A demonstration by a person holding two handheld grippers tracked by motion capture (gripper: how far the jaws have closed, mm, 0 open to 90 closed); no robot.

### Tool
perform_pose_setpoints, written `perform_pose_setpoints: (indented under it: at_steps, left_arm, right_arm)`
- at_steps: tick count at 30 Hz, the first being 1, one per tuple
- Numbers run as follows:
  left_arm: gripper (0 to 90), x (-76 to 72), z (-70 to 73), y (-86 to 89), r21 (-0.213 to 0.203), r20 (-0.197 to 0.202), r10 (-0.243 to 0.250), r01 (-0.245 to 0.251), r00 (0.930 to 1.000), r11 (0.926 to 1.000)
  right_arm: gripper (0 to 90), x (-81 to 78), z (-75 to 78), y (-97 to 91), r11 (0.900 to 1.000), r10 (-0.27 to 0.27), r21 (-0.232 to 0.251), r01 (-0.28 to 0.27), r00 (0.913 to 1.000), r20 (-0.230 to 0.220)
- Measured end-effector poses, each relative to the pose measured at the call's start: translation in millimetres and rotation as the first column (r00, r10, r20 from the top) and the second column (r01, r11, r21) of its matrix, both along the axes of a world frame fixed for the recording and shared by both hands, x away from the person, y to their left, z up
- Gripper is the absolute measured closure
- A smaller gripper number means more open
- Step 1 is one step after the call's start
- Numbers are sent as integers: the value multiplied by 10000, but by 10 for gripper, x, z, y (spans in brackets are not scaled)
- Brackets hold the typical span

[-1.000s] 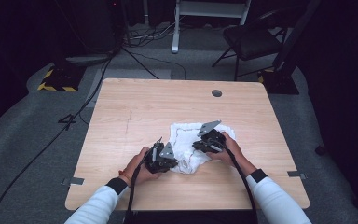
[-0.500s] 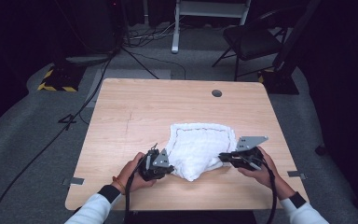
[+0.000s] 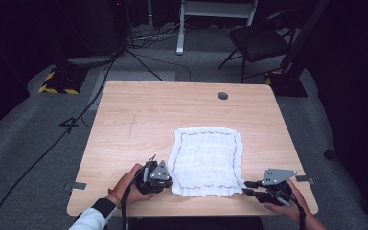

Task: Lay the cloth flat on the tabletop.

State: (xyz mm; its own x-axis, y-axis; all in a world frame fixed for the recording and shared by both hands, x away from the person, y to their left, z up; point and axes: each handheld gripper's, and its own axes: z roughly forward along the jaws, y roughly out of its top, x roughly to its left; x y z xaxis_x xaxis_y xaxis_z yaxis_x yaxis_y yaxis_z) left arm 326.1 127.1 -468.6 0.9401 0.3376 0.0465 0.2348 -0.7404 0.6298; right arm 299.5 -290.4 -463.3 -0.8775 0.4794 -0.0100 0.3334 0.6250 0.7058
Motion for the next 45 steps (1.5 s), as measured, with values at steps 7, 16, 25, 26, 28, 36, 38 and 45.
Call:
perform_pose_setpoints:
  at_steps: [7,16,25,26,28,36,38,45]
  left_arm:
    - [539,108,143,31,-407,519,1026,-1006,9934,9941]
    - [407,652,145,-298,-711,1035,1825,-1757,9778,9819]
    - [558,1276,11,-455,-609,731,2797,-2756,9573,9593]
    - [565,1325,5,-473,-604,810,2902,-2859,9535,9563]
    - [562,1418,-15,-511,-631,568,2877,-2841,9560,9567]
    - [393,1646,-202,-539,-175,235,3733,-3730,9274,9277]
    - [359,1689,-230,-506,-377,-166,3830,-3833,9236,9228]
    - [461,1770,-234,-449,-644,-812,3531,-3584,9321,9313]
  right_arm:
    - [488,108,122,-96,9938,-1093,286,1079,9926,529]
    - [481,729,177,-83,9703,-2408,88,2419,9610,1363]
    - [536,1491,-1,-38,9297,-3623,-223,3676,9238,1242]
    - [547,1546,-20,-25,9261,-3715,-177,3768,9192,1304]
    - [545,1646,-44,4,9232,-3817,-40,3843,9182,1057]
    - [515,1940,-190,140,9117,-4031,-536,4073,9121,742]
    - [514,1988,-249,149,9153,-3951,-614,3981,9170,555]
    - [643,2079,-283,67,9221,-3858,96,3867,9211,-517]
